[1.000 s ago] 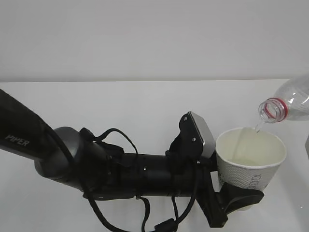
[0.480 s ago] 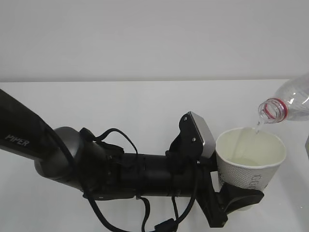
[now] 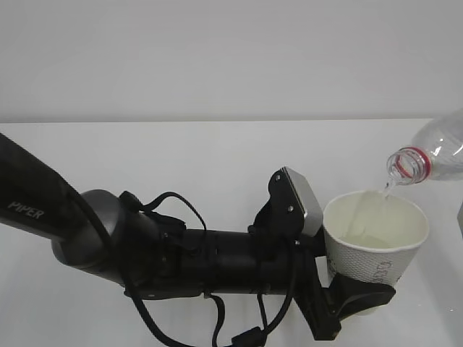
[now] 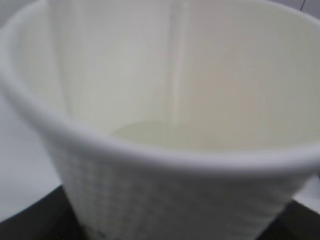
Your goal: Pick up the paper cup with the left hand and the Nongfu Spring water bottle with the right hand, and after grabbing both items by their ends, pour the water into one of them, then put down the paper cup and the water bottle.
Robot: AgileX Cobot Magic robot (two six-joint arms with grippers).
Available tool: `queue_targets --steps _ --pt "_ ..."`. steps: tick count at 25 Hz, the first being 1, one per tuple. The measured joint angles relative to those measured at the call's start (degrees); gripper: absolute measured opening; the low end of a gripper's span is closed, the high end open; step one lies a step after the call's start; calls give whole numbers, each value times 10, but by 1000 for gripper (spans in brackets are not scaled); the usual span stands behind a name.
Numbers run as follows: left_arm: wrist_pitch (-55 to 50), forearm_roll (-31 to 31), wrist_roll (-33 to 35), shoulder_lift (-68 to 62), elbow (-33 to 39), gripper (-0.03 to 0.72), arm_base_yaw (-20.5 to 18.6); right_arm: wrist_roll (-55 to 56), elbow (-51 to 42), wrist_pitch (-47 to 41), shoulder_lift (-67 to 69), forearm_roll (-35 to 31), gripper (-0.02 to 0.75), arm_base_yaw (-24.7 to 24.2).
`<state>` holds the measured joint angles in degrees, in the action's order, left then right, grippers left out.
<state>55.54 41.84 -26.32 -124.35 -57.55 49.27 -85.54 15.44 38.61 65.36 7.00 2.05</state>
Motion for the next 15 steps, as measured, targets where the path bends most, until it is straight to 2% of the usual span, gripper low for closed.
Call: queue_targets --steps 15 --pt "0 0 0 0 0 531 0 -1 0 1 0 -7 413 0"
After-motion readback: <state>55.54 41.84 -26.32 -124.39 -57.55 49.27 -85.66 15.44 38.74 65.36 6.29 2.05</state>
